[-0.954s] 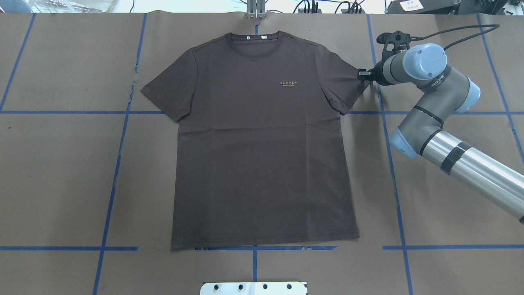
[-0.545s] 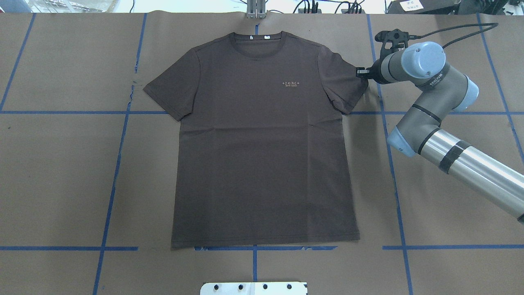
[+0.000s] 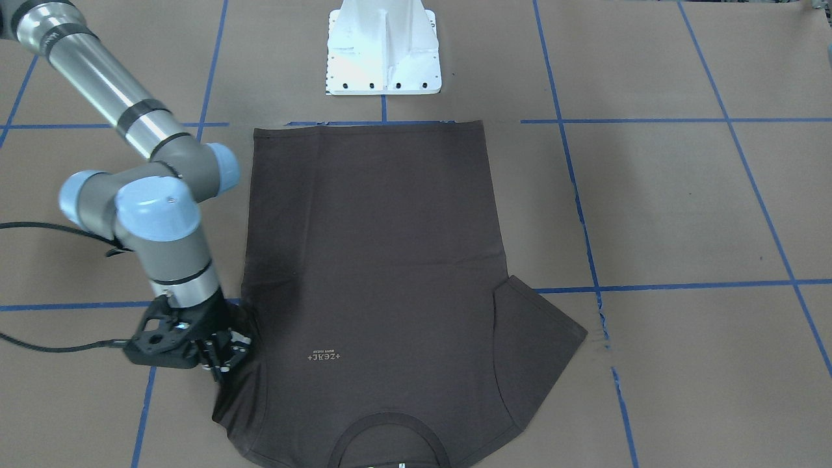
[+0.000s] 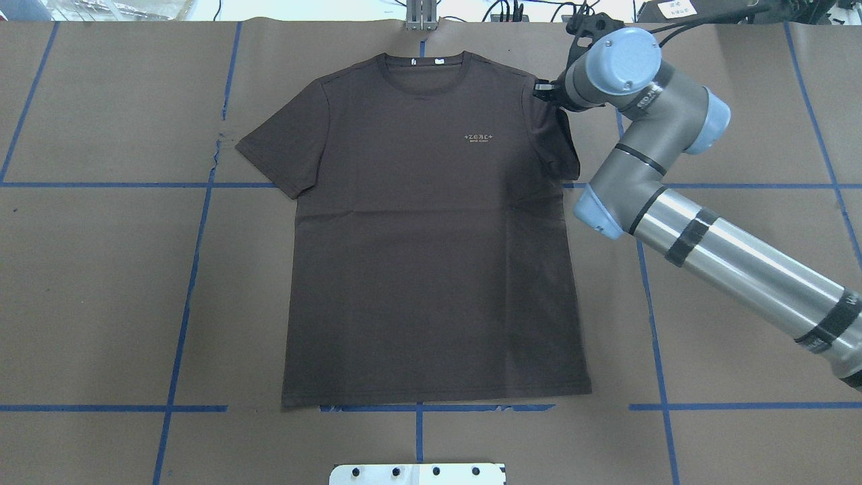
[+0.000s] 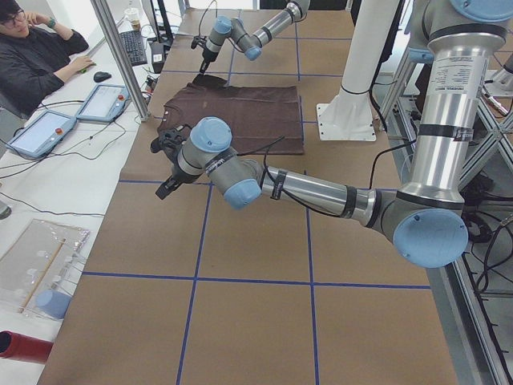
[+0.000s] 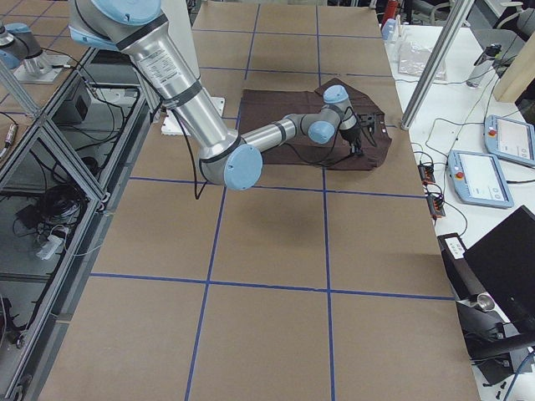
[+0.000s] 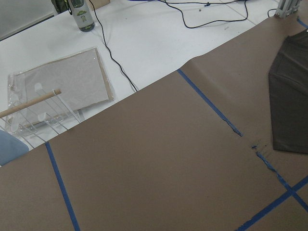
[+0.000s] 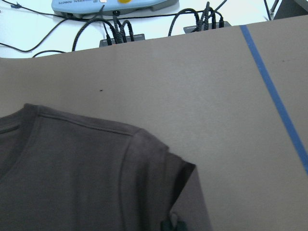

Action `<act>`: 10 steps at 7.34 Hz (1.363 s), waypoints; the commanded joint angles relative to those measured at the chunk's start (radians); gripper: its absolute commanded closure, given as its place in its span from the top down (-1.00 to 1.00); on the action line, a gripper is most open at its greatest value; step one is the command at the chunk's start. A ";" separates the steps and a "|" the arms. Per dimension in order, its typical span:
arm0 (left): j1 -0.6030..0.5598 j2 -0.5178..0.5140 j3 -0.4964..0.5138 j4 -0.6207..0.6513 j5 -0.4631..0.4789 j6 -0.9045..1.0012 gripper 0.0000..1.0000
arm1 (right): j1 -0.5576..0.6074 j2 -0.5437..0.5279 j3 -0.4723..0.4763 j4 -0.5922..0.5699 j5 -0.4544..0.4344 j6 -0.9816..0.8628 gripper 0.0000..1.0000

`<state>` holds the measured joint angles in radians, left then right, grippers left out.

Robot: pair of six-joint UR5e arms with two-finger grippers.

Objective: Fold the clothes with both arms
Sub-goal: 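Fold the sleeve inward onto the shirt body with the right gripper, then release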

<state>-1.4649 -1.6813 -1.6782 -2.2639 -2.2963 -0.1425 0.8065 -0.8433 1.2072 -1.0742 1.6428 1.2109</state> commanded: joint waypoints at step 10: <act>0.230 -0.102 0.055 -0.059 0.014 -0.378 0.95 | 0.144 -0.055 0.196 -0.159 0.287 -0.291 1.00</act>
<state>-1.3089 -1.7288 -1.6550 -2.3172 -2.2867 -0.3516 0.8547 -0.8065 1.2997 -1.2052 1.7906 1.0525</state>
